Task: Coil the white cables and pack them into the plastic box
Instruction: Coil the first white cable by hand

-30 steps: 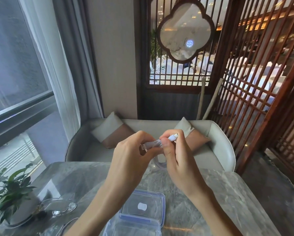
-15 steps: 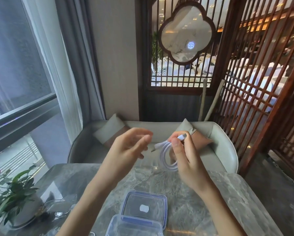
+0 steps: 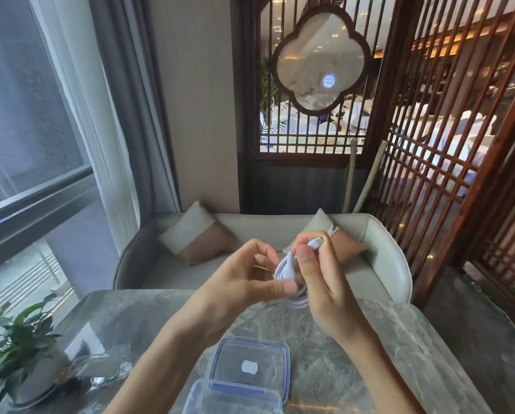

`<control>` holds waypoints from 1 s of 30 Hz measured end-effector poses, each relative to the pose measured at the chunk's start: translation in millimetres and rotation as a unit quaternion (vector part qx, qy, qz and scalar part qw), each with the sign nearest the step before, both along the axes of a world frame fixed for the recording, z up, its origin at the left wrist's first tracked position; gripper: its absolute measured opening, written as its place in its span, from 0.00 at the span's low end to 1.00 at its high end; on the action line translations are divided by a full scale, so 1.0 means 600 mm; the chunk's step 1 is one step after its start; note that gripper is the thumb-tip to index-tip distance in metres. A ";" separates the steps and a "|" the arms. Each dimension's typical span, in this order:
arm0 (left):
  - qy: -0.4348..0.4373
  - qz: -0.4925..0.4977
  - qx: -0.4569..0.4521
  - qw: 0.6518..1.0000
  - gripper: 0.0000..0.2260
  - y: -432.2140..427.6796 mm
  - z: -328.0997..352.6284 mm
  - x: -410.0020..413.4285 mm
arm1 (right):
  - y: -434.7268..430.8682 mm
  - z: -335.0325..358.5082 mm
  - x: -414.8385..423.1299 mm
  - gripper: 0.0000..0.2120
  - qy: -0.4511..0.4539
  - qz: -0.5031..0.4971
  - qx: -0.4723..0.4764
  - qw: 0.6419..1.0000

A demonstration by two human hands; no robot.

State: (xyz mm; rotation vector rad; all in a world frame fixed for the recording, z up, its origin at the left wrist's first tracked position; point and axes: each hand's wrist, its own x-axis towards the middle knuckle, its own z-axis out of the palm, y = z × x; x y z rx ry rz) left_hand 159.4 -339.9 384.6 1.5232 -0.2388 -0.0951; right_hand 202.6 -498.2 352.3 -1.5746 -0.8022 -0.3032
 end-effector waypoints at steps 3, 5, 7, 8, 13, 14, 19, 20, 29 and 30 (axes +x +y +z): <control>0.002 0.000 0.036 0.999 0.19 -0.010 -0.007 -0.002 | -0.001 -0.003 -0.006 0.09 0.035 0.049 0.017 0.998; -0.014 0.022 0.084 0.996 0.16 -0.013 -0.009 -0.001 | -0.002 -0.006 -0.006 0.11 0.047 0.058 0.003 0.997; -0.030 0.043 0.134 0.990 0.13 -0.016 -0.012 0.001 | -0.002 -0.009 -0.005 0.11 0.042 0.035 -0.022 0.998; -0.043 0.050 0.161 0.985 0.11 -0.017 -0.014 0.003 | -0.002 -0.011 -0.003 0.11 0.026 0.010 -0.037 0.999; -0.098 0.069 0.290 0.949 0.11 -0.024 -0.027 0.005 | -0.004 -0.011 0.000 0.12 -0.070 -0.104 -0.125 0.984; -0.097 0.068 0.294 0.948 0.13 -0.024 -0.029 0.004 | -0.006 -0.010 0.001 0.11 -0.077 -0.112 -0.134 0.982; -0.043 0.019 0.211 0.976 0.15 -0.019 -0.032 0.002 | -0.017 -0.001 0.003 0.11 -0.023 -0.065 -0.129 0.989; -0.050 0.033 0.227 0.972 0.14 -0.023 -0.034 0.002 | -0.018 -0.001 0.003 0.11 -0.017 -0.060 -0.133 0.989; -0.166 0.179 0.437 0.865 0.16 -0.036 -0.047 -0.006 | -0.023 -0.014 0.002 0.11 0.013 0.000 -0.140 0.990; -0.147 0.173 0.408 0.884 0.16 -0.031 -0.043 -0.004 | -0.023 -0.014 0.001 0.12 0.019 0.012 -0.129 0.991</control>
